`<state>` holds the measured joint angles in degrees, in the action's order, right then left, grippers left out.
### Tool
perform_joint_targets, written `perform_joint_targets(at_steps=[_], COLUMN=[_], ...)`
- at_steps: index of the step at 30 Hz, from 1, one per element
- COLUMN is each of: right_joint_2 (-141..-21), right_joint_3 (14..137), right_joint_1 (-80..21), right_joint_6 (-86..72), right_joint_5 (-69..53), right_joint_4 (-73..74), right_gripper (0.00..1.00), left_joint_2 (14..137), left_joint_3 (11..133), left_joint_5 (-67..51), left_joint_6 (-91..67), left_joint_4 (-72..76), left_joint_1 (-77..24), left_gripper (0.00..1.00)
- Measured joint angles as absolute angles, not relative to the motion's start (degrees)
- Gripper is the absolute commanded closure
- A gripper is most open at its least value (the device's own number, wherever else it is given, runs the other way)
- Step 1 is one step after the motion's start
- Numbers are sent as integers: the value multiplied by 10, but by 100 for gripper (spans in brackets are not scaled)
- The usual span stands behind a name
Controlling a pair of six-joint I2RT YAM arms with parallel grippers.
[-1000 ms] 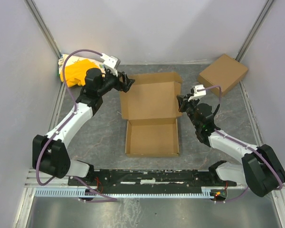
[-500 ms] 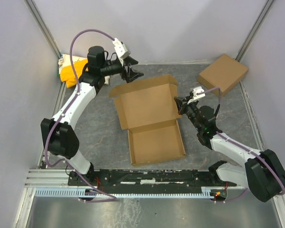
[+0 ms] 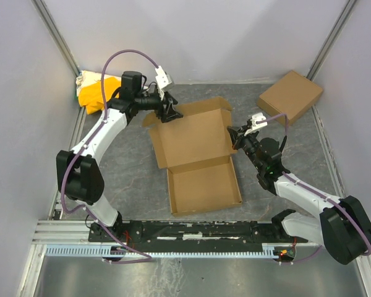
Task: Fold the paper box
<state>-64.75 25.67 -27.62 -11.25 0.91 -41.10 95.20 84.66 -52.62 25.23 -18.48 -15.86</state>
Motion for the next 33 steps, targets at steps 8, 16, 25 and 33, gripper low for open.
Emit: perform_joint_targets(at_steps=[8,16,25,33], right_joint_2=[-645,-640,-638,-634], right_joint_3=[257,257,257,257], right_joint_1=[-276,-276,-276,-276], right_joint_6=[-112,-111,-110,-111], right_joint_5=[8,4,-1,-2], right_joint_4=[-401,-389,-380,-375], right_gripper=[99,99,99,99], left_joint_2=[952,935,932,940], left_joint_3=[824,816,828,829], left_joint_5=[-462,-406,-451,-501], left_joint_6=[259,260,279,298], left_joint_4=[-178,-128,-150,-192], left_joint_1=[-159,-159,-159,-159], left_gripper=[26,24,25,27])
